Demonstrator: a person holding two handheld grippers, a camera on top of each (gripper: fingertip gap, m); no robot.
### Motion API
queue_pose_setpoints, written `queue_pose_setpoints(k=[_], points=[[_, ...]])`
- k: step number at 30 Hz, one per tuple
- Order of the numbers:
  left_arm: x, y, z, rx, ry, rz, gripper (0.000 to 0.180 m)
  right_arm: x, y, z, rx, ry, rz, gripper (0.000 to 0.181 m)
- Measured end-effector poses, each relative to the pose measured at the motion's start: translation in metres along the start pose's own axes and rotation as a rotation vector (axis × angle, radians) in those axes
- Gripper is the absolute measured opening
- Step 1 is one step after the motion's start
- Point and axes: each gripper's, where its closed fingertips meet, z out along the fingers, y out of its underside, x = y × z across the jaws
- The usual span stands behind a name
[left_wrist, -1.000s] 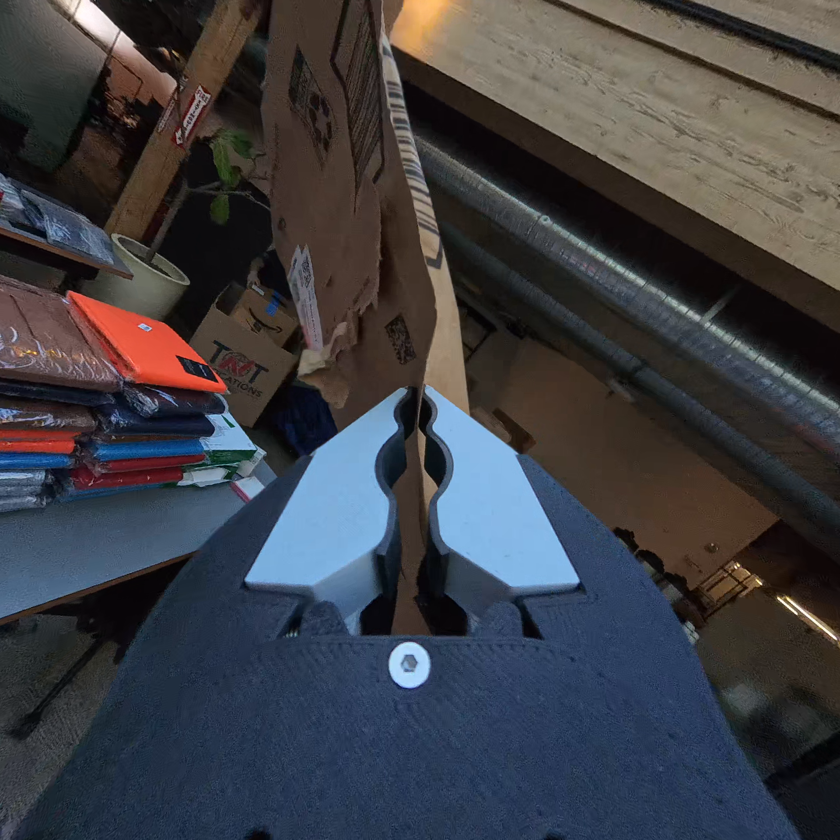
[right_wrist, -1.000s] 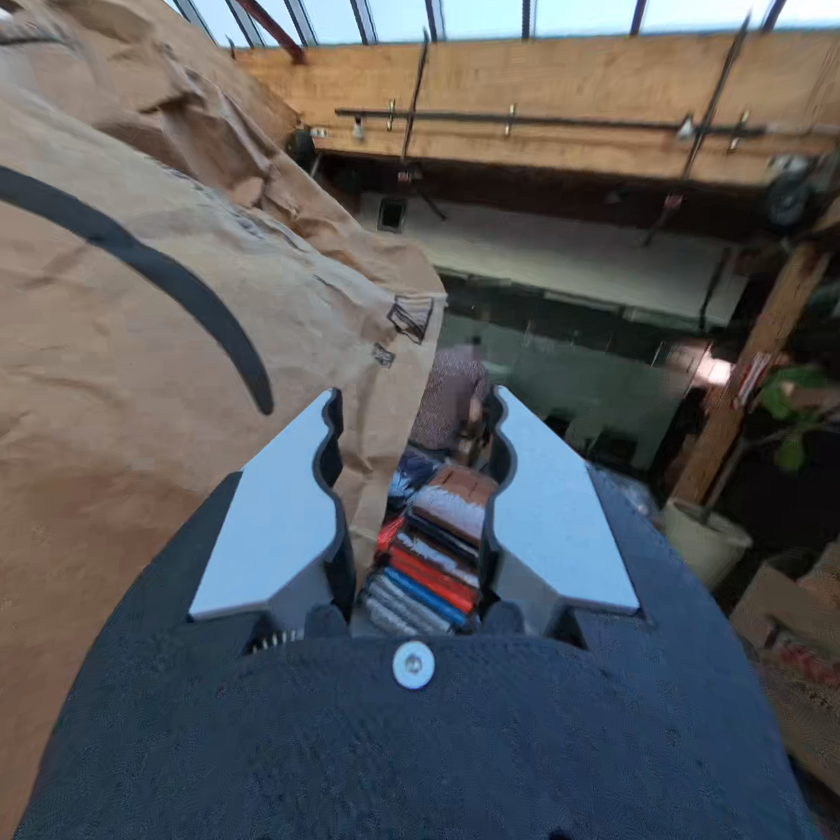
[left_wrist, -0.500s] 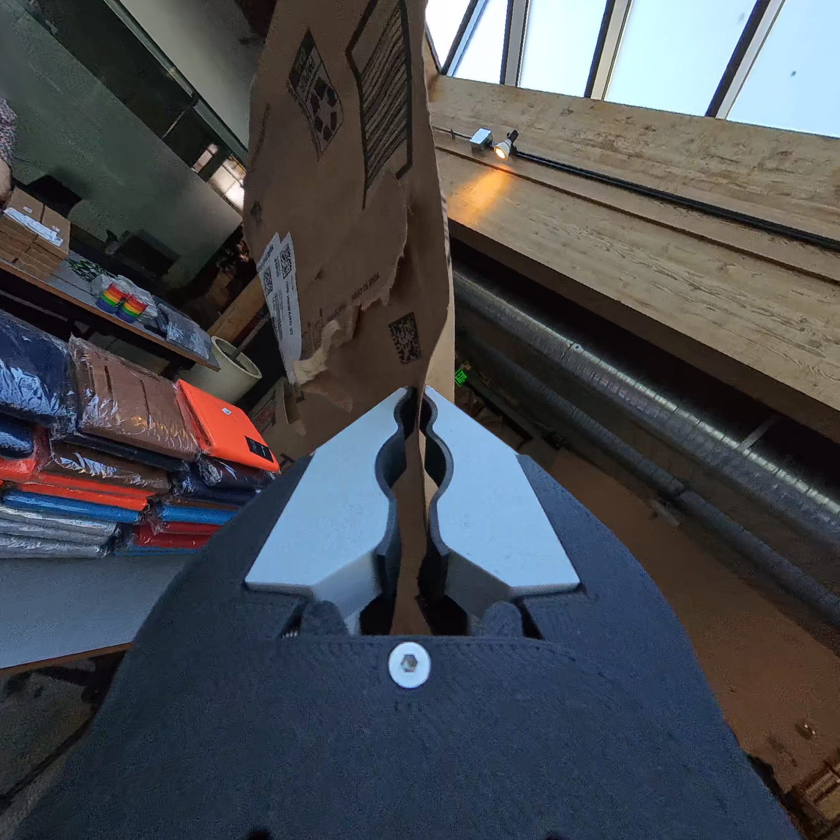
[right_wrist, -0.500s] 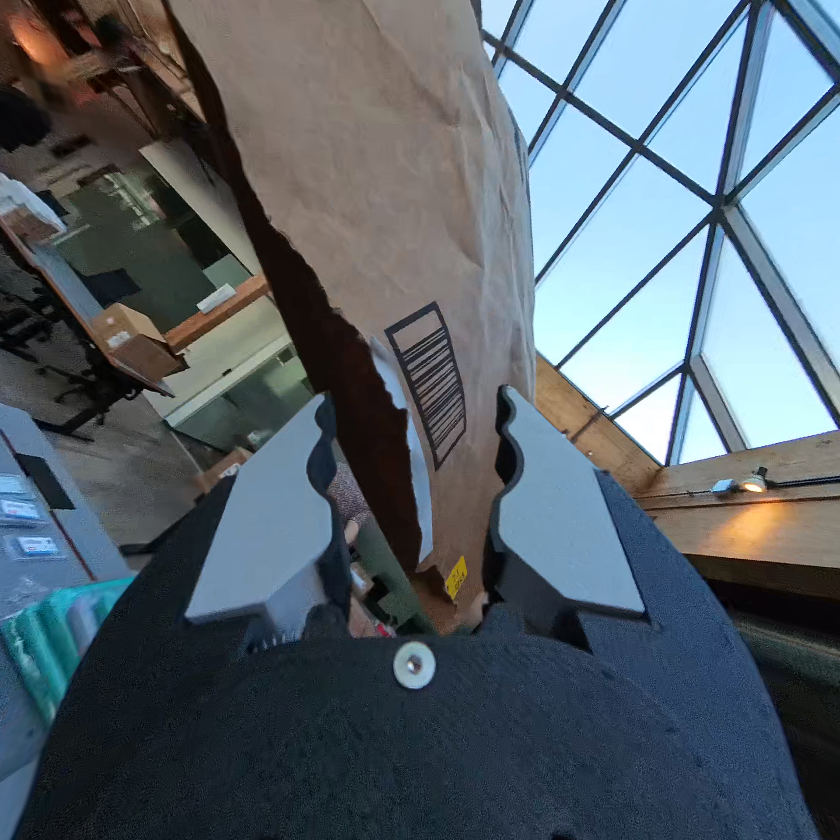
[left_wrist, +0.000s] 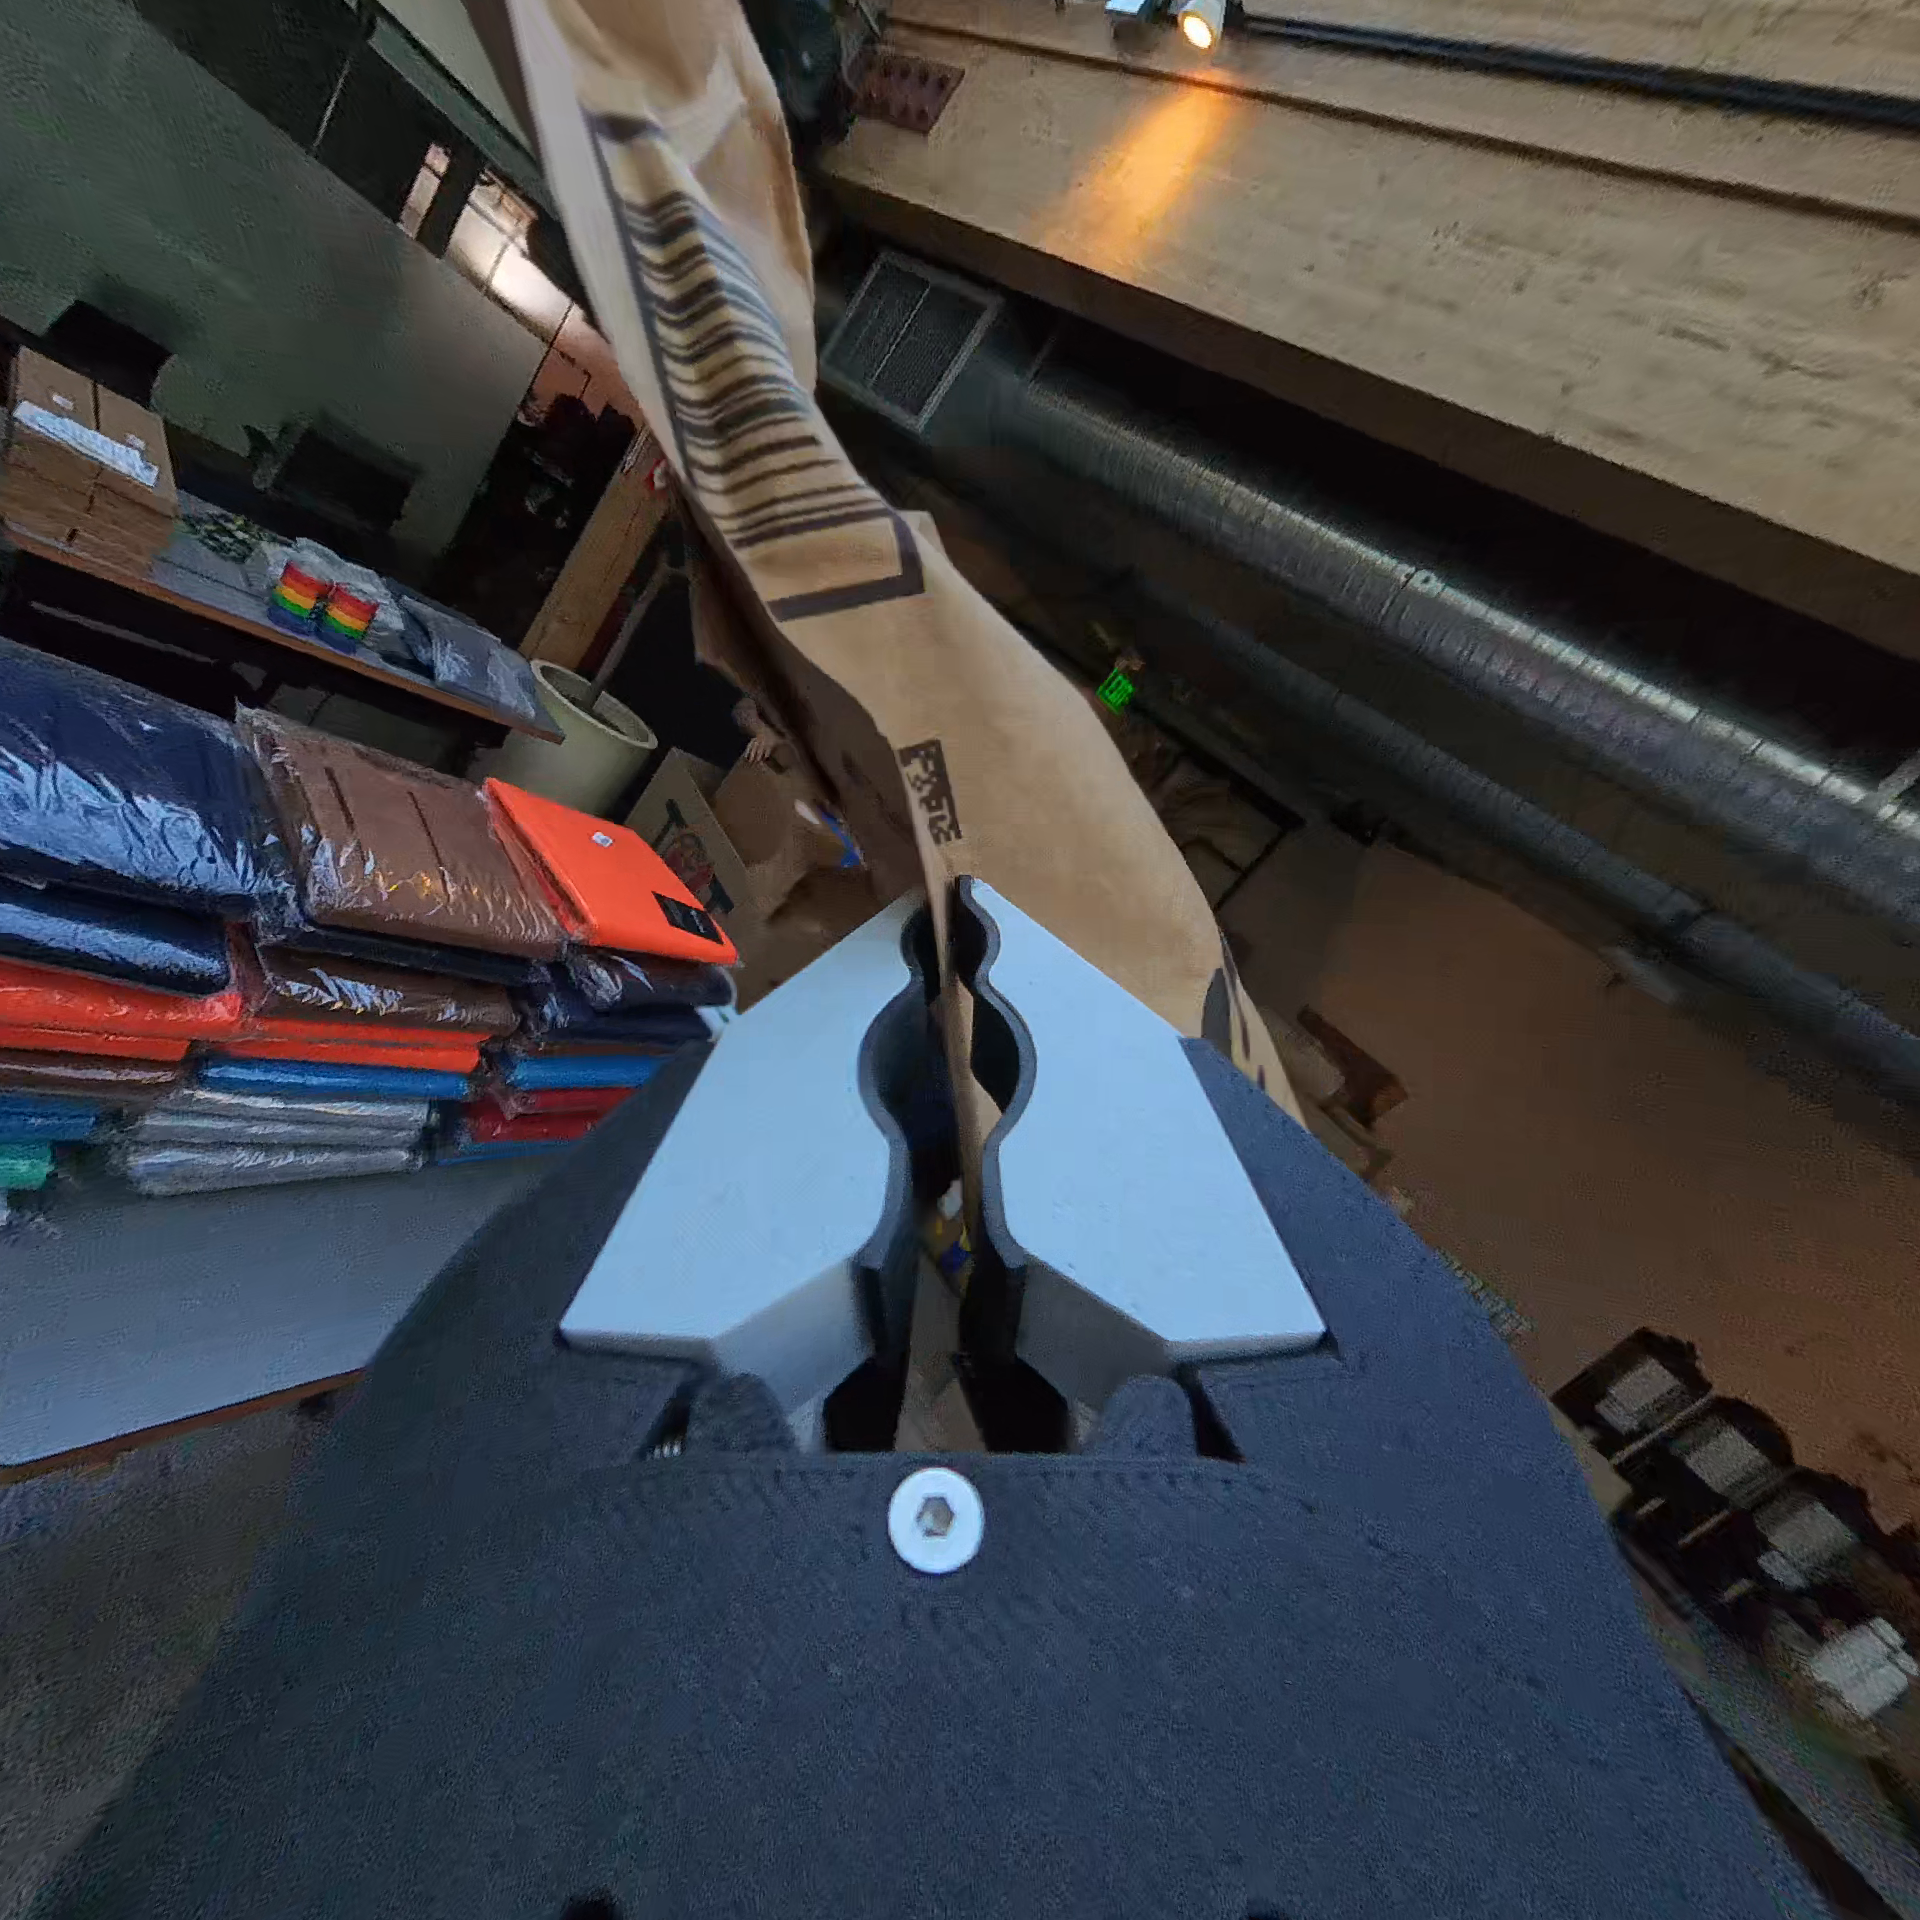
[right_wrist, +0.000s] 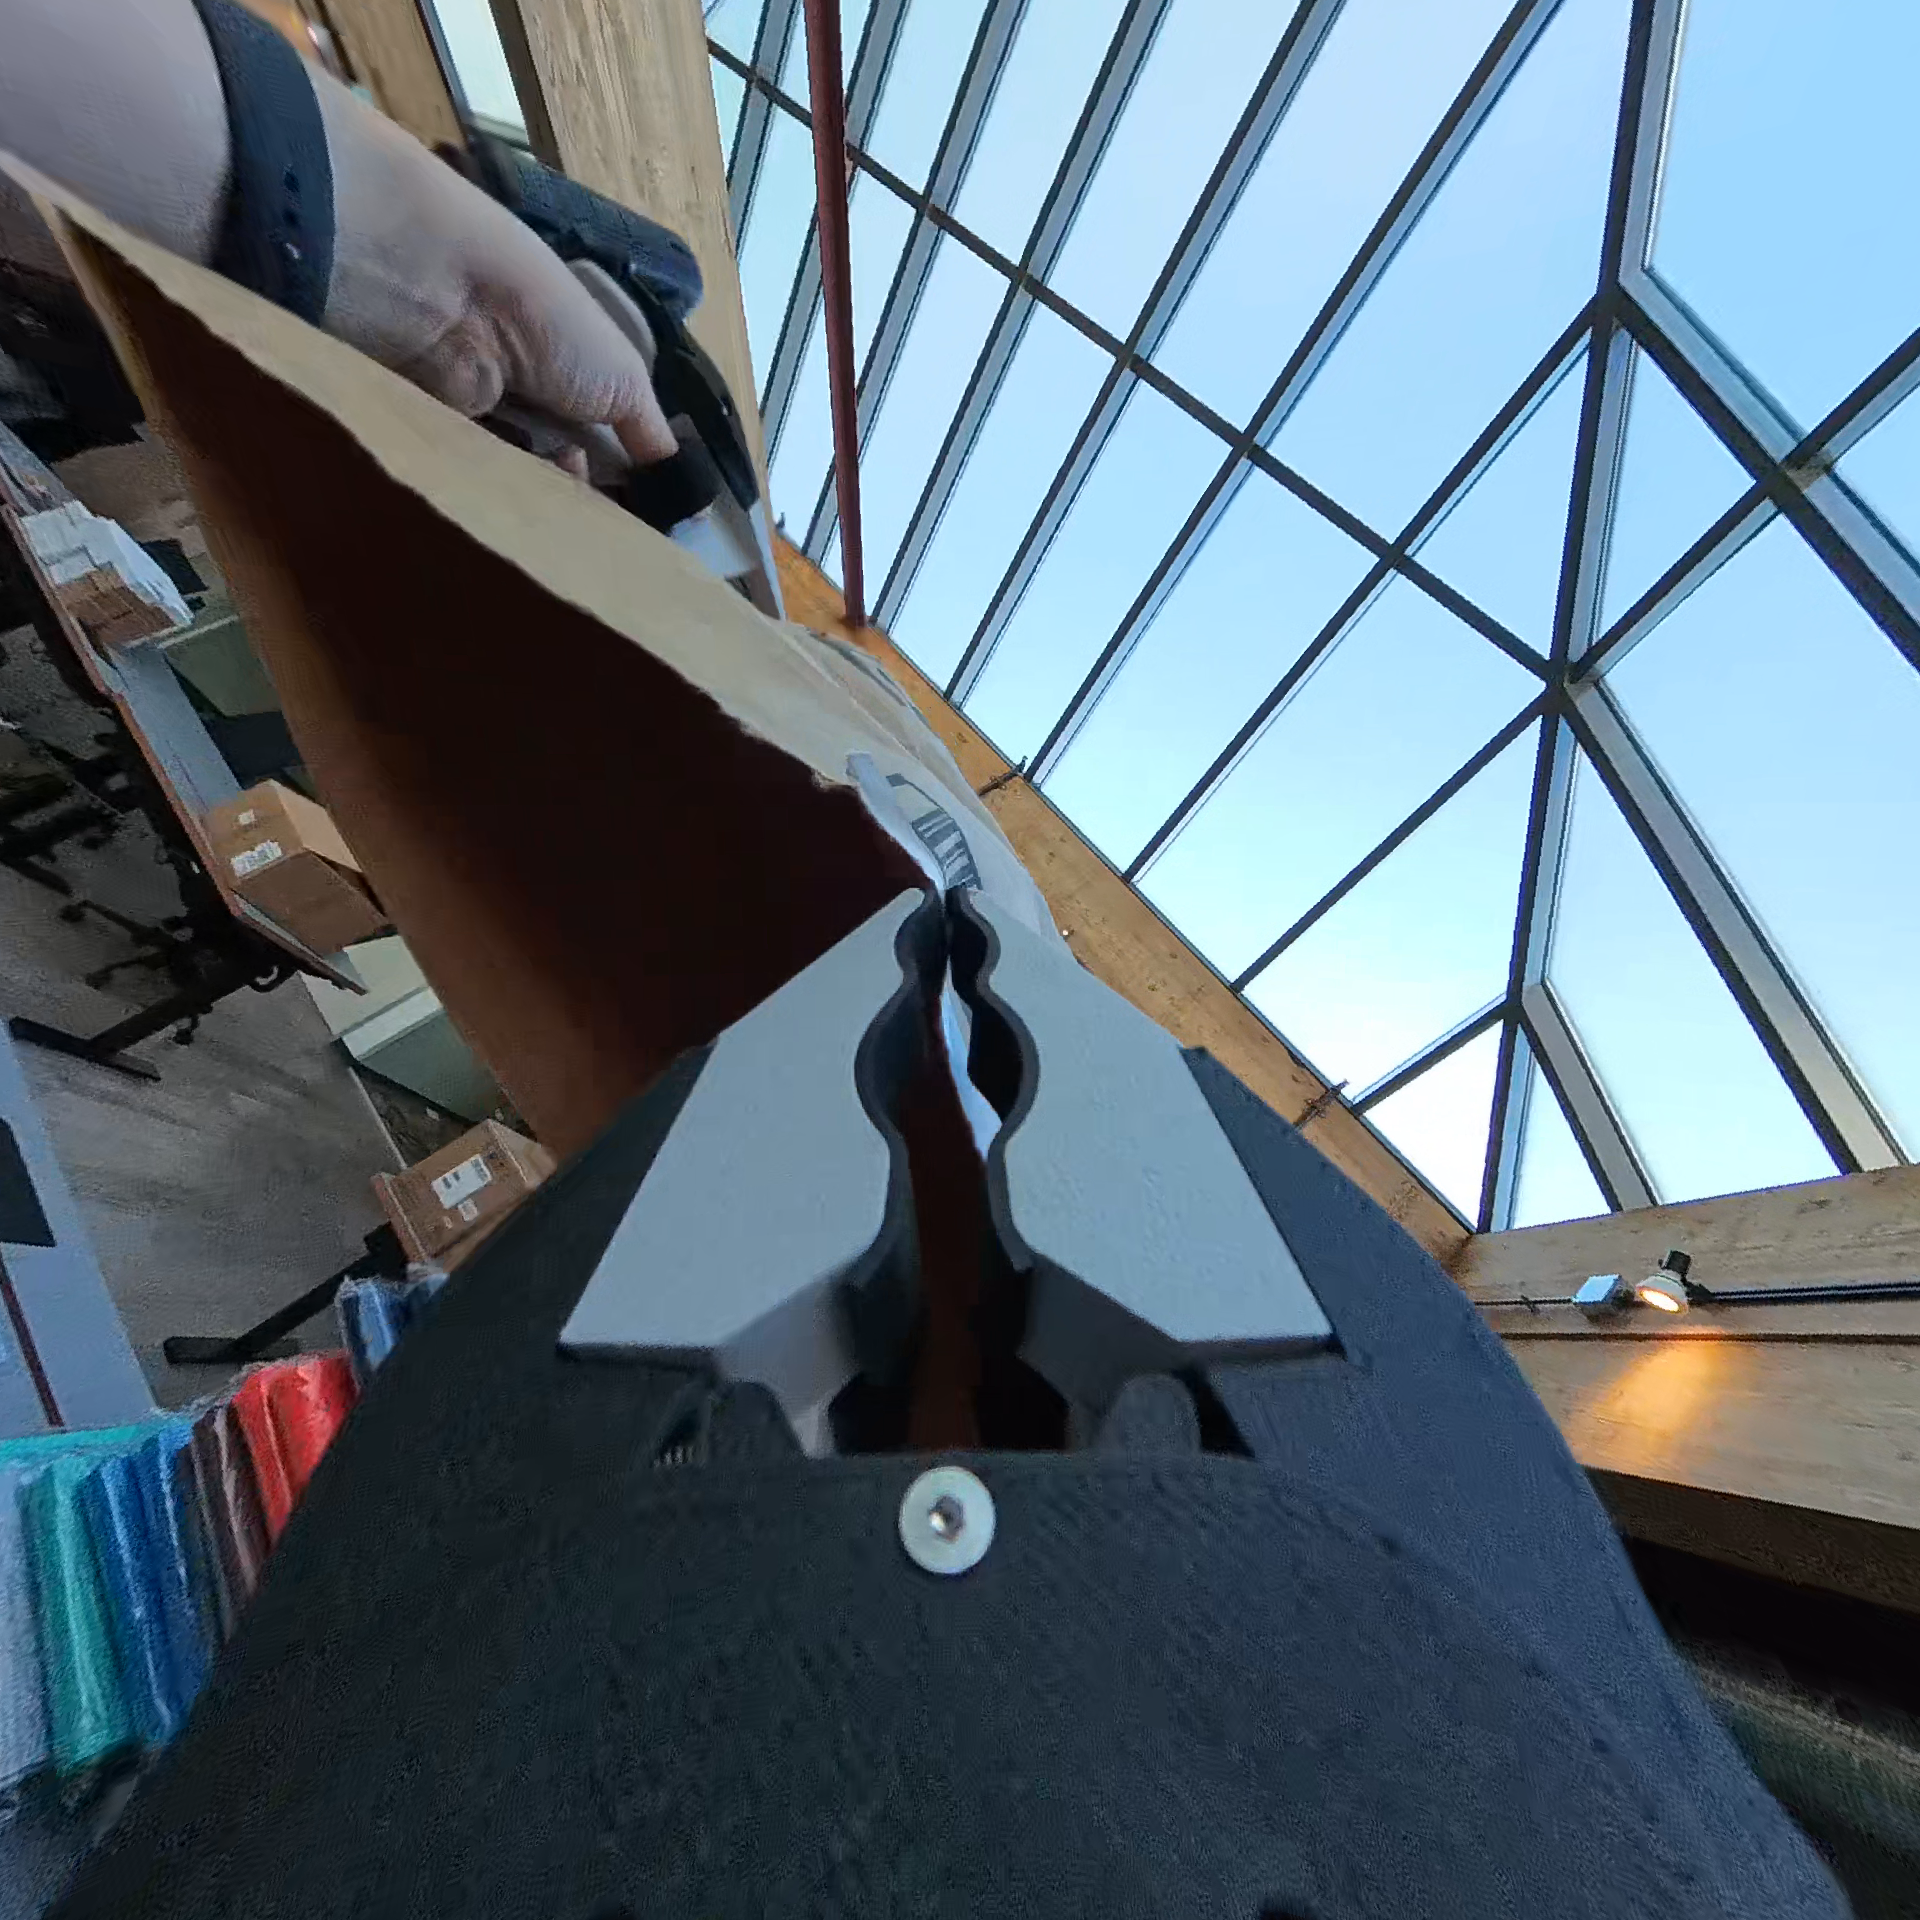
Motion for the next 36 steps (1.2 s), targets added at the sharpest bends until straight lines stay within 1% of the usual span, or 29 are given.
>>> queue_pose_setpoints(k=[3, 6, 9, 11, 13, 14, 15, 17, 18, 19, 20, 21, 23, 24, 26, 28, 30, 33, 35, 36], points=[[-0.005, 0.023, 0.031, -0.089, 0.006, -0.012, 0.0, 0.015, 0.011, -0.01, -0.03, 0.0, -0.015, 0.0], [-0.004, 0.042, 0.068, -0.142, -0.002, 0.05, 0.0, 0.022, 0.038, -0.024, -0.087, -0.047, -0.01, 0.002], [-0.005, 0.067, 0.113, -0.207, -0.002, 0.054, 0.0, 0.045, 0.074, -0.038, -0.103, 0.015, -0.133, 0.004], [-0.005, 0.084, 0.144, -0.228, 0.01, 0.032, 0.0, 0.057, 0.109, -0.042, -0.184, 0.002, -0.179, 0.012], [-0.006, 0.098, 0.177, -0.223, 0.056, -0.029, 0.0, 0.063, 0.152, -0.044, -0.26, -0.068, -0.127, 0.019], [-0.01, 0.104, 0.195, -0.229, 0.066, -0.067, 0.0, 0.071, 0.173, -0.045, -0.291, -0.079, -0.126, 0.017], [-0.014, 0.111, 0.213, -0.246, 0.076, -0.102, 0.0, 0.079, 0.2, -0.048, -0.353, -0.089, -0.151, 0.004], [-0.022, 0.128, 0.25, -0.292, 0.094, -0.136, 0.0, 0.099, 0.257, -0.053, -0.457, -0.097, -0.176, 0.0], [-0.026, 0.133, 0.268, -0.302, 0.106, -0.141, 0.0, 0.104, 0.283, -0.055, -0.471, -0.114, -0.122, 0.0], [-0.027, 0.135, 0.285, -0.288, 0.147, -0.149, 0.003, 0.109, 0.308, -0.055, -0.458, -0.138, -0.024, 0.0], [-0.024, 0.131, 0.299, -0.254, 0.229, -0.165, 0.015, 0.118, 0.333, -0.054, -0.445, -0.139, 0.091, 0.0], [-0.023, 0.123, 0.311, -0.199, 0.309, -0.182, 0.02, 0.13, 0.364, -0.053, -0.449, -0.126, 0.213, 0.0], [-0.04, 0.104, 0.33, -0.039, 0.334, -0.184, 0.05, 0.153, 0.438, -0.05, -0.479, -0.094, 0.515, 0.0], [-0.05, 0.097, 0.336, 0.03, 0.329, -0.152, 0.061, 0.162, 0.478, -0.049, -0.495, -0.078, 0.687, 0.0], [-0.065, 0.095, 0.345, 0.09, 0.318, -0.036, 0.069, 0.166, 0.556, -0.047, -0.501, -0.062, 1.052, 0.0], [-0.088, 0.106, 0.353, 0.088, 0.243, 0.139, 0.077, 0.162, 0.618, -0.044, -0.431, -0.047, 1.409, 0.0], [-0.122, 0.12, 0.362, 0.073, 0.113, 0.329, 0.083, 0.15, 0.674, -0.04, -0.366, -0.027, 1.657, 0.0], [-0.173, 0.146, 0.379, 0.028, -0.021, 0.552, 0.085, 0.118, 0.752, -0.023, -0.307, -0.034, 1.912, 0.0], [-0.207, 0.177, 0.396, -0.073, -0.041, 0.616, 0.089, 0.1, 0.798, 0.0, -0.263, -0.025, 2.038, 0.0], [-0.222, 0.194, 0.405, -0.126, -0.021, 0.626, 0.091, 0.09, 0.814, 0.012, -0.261, -0.035, 2.07, 0.0]])
